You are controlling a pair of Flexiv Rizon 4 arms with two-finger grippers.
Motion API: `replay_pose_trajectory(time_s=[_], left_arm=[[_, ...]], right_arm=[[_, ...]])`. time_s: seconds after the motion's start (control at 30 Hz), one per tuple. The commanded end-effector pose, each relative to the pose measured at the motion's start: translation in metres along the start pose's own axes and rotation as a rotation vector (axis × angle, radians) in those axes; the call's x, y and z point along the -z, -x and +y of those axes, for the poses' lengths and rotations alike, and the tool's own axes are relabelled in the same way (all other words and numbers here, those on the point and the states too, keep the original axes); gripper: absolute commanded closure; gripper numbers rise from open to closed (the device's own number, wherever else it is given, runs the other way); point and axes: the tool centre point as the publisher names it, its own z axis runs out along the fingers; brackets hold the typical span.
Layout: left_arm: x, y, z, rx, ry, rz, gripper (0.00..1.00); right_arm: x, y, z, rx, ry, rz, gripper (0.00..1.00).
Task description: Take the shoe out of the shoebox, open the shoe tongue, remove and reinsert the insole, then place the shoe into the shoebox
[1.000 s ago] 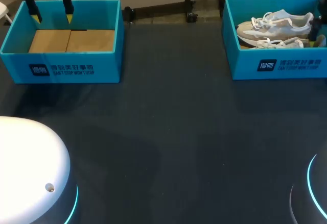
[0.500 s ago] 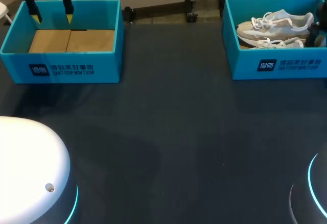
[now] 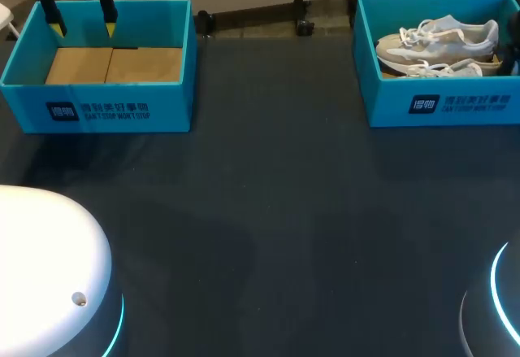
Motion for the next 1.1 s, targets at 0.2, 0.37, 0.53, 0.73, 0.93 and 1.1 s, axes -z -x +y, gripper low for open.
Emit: replay_pose_trajectory(time_s=[0.2, 0.37, 0.53, 0.73, 0.93, 1.1], left_arm=[[0.0, 0.0, 0.0, -0.001, -0.001, 0.0, 0.0], [0.0, 0.0, 0.0, -0.001, -0.001, 0.0, 0.0], [0.0, 0.0, 0.0, -0.001, -0.001, 0.0, 0.0], [0.0, 0.0, 0.0, -0.001, -0.001, 0.0, 0.0], [0.0, 0.0, 0.0, -0.001, -0.001, 0.0, 0.0], [0.0, 0.0, 0.0, -0.001, -0.001, 0.0, 0.0]], right_arm=[[0.028, -0.014, -0.004, -0.046, 0.062, -0.026, 1.0], [0.055, -0.015, -0.004, -0.092, 0.101, -0.037, 1.0], [0.083, -0.021, -0.005, -0.148, 0.121, -0.053, 1.0], [0.123, -0.032, -0.009, -0.225, 0.139, -0.07, 1.0], [0.164, -0.054, -0.027, -0.265, 0.157, -0.064, 1.0], [0.183, -0.071, -0.043, -0.297, 0.162, -0.081, 1.0]])
